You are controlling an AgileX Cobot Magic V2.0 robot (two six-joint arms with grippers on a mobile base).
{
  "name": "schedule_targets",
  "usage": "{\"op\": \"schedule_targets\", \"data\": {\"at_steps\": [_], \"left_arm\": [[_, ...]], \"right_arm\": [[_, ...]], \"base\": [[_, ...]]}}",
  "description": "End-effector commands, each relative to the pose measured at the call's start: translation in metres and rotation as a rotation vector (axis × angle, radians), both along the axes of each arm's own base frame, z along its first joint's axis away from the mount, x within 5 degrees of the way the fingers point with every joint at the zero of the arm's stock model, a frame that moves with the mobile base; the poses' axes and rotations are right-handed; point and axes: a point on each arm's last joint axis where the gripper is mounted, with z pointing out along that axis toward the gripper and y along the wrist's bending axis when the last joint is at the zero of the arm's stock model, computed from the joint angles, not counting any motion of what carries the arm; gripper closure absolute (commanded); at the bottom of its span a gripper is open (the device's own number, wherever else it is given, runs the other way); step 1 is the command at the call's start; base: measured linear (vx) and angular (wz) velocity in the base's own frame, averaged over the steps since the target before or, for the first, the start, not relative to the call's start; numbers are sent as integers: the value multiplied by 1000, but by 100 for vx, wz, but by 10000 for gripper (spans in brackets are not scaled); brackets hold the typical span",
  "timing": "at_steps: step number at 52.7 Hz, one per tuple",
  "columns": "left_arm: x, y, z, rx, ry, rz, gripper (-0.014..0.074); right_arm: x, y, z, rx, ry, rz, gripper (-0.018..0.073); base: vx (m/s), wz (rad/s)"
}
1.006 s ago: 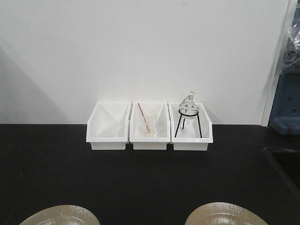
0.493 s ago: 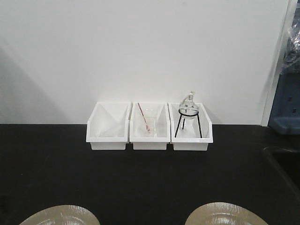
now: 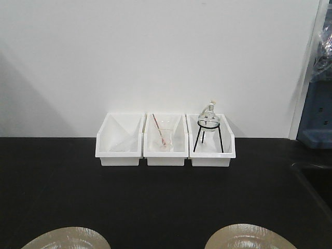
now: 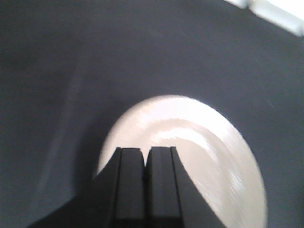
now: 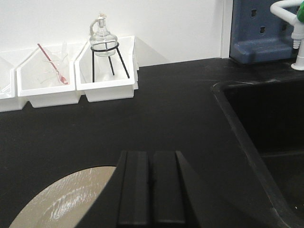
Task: Arrange circular plates on left workspace
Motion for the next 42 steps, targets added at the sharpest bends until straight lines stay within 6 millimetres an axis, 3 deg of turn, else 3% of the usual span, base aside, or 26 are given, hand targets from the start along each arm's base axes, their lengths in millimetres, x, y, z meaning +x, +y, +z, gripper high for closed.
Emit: {"op": "schedule_targets", "data": {"at_steps": [1, 7, 20, 30, 42], "left_arm": [[7, 23, 10, -64, -54, 130, 605], [24, 39, -2, -208, -22, 130, 605], [73, 61, -26, -563, -73, -232, 605], [90, 73, -51, -573, -10, -244, 605], [86, 82, -75, -363, 120, -284, 584]], "right_arm": [[4, 0, 19, -14, -111, 0, 558], [4, 0, 19, -22, -110, 1, 558], [4, 0, 19, -40, -109, 5, 558], [4, 0, 19, -40, -109, 5, 558], [4, 0, 19, -43, -109, 5, 558]], "base": [[0, 0], [0, 0], [0, 0], [0, 0], [0, 0]]}}
